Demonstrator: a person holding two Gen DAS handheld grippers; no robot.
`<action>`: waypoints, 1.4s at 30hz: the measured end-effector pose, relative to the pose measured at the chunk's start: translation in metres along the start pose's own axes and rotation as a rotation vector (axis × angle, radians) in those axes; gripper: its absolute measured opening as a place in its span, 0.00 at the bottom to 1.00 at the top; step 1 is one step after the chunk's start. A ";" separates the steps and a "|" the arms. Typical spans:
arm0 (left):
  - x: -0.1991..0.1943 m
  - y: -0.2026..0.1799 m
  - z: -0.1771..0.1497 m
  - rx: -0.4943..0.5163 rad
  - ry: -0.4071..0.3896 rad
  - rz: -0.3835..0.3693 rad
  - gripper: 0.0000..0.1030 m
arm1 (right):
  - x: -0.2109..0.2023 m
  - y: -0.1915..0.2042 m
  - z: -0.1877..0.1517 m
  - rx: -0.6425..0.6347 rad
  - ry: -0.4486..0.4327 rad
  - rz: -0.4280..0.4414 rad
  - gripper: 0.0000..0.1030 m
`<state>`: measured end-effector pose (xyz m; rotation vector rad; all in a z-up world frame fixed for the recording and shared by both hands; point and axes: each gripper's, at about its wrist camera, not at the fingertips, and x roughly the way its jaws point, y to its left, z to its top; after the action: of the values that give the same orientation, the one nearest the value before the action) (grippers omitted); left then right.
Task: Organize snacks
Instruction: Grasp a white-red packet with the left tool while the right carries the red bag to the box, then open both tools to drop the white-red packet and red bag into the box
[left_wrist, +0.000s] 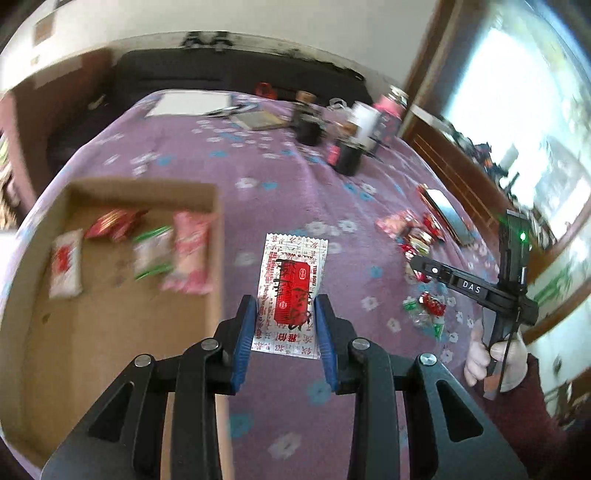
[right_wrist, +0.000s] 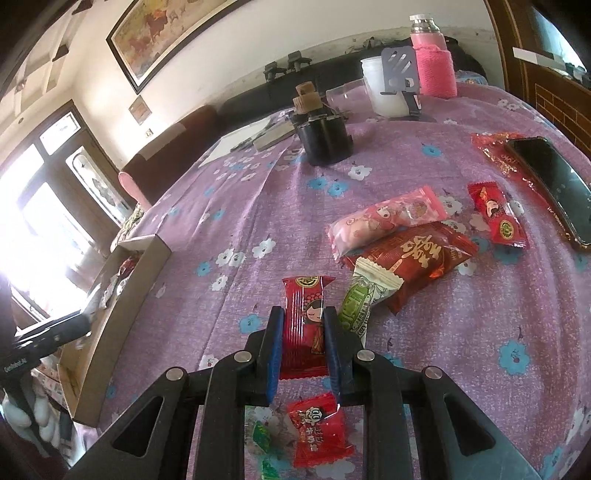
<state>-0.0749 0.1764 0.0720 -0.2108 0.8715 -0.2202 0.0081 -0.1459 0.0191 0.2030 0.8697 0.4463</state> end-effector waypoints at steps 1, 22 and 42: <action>-0.004 0.009 -0.003 -0.020 -0.006 0.007 0.29 | 0.001 0.002 -0.001 -0.009 0.005 -0.001 0.21; -0.006 0.157 -0.013 -0.251 0.111 0.200 0.29 | 0.047 0.223 0.019 -0.256 0.158 0.158 0.20; -0.018 0.171 -0.012 -0.357 0.078 0.133 0.32 | 0.130 0.306 0.015 -0.311 0.246 0.177 0.30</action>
<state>-0.0777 0.3437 0.0318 -0.4772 0.9955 0.0533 0.0028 0.1855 0.0457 -0.0643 1.0131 0.7767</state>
